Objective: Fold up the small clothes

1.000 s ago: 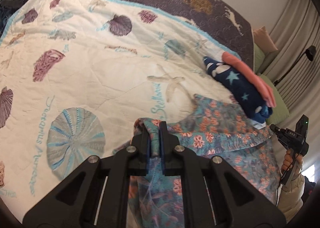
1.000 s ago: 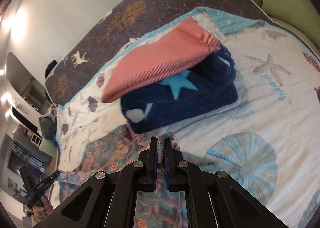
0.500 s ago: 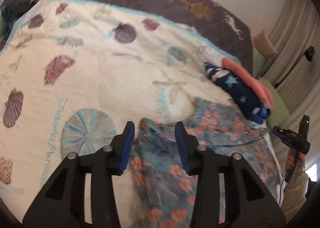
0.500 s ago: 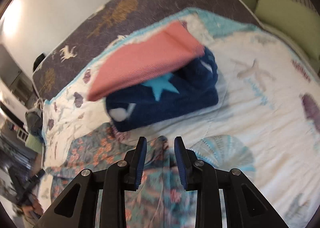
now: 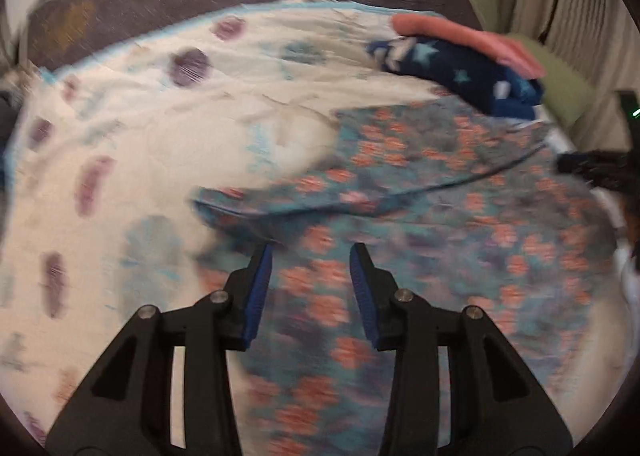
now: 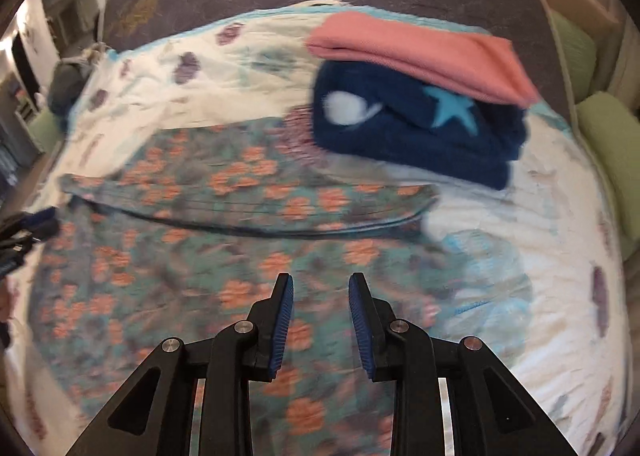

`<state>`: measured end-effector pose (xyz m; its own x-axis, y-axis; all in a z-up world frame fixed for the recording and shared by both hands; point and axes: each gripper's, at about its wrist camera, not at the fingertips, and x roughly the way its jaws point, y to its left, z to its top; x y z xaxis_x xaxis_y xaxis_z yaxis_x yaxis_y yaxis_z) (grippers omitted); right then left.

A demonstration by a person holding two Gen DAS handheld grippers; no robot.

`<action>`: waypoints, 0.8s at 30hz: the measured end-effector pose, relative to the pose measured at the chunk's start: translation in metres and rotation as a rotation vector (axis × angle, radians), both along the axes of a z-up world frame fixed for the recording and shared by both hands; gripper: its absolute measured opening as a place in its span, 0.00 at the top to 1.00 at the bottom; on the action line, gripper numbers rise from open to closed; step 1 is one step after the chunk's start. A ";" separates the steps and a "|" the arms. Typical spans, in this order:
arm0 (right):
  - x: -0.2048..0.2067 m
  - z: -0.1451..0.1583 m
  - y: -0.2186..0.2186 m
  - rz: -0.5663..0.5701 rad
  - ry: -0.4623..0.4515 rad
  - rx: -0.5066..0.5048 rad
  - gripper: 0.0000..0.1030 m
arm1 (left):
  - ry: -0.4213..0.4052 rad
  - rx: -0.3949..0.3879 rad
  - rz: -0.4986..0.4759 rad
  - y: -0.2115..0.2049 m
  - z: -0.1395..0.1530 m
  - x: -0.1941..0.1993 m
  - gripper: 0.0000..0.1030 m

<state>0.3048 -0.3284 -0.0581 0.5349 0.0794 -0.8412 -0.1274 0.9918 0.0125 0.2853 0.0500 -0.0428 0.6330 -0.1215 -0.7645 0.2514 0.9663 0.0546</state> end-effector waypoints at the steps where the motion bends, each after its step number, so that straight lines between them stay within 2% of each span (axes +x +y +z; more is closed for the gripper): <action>1: -0.001 0.001 -0.003 -0.011 -0.020 -0.034 0.71 | -0.030 0.049 0.027 0.004 -0.001 0.000 0.56; 3: 0.001 0.002 -0.018 -0.031 -0.074 -0.116 0.70 | -0.069 0.146 0.062 0.014 -0.004 0.005 0.51; 6: 0.004 -0.003 -0.031 0.011 -0.150 -0.243 0.65 | -0.066 0.187 0.033 0.027 -0.011 0.019 0.51; 10: 0.007 -0.007 -0.020 0.131 -0.210 -0.382 0.57 | -0.048 0.275 -0.032 0.019 -0.021 0.037 0.51; 12: 0.007 -0.007 -0.008 0.220 -0.265 -0.441 0.47 | -0.040 0.267 -0.075 0.013 -0.022 0.044 0.51; 14: 0.007 -0.011 0.003 0.287 -0.305 -0.501 0.47 | -0.043 0.258 -0.110 0.007 -0.022 0.046 0.51; 15: 0.009 -0.013 0.008 0.324 -0.303 -0.522 0.50 | -0.055 0.254 -0.131 0.004 -0.021 0.048 0.51; 16: 0.014 -0.016 0.012 0.351 -0.282 -0.526 0.59 | -0.062 0.247 -0.146 0.001 -0.020 0.048 0.57; 17: 0.019 -0.018 0.013 0.359 -0.263 -0.524 0.88 | -0.065 0.228 -0.158 0.000 -0.019 0.050 0.84; 18: 0.027 -0.020 0.012 0.349 -0.233 -0.511 0.94 | -0.041 0.185 -0.164 0.002 -0.019 0.056 0.88; 20: 0.045 -0.018 0.002 0.292 -0.212 -0.432 0.94 | 0.002 0.120 -0.104 0.010 -0.022 0.074 0.87; 23: 0.074 -0.010 -0.018 0.155 -0.196 -0.254 0.92 | 0.091 0.000 -0.006 0.022 -0.033 0.102 0.85; 24: 0.082 -0.011 -0.024 0.115 -0.175 -0.202 0.85 | 0.101 -0.023 0.014 0.024 -0.036 0.106 0.84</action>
<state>0.3872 -0.3521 -0.0691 0.6703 -0.0117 -0.7420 -0.2221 0.9509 -0.2156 0.3908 0.0742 -0.0792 0.5551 -0.1314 -0.8214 0.2408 0.9706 0.0074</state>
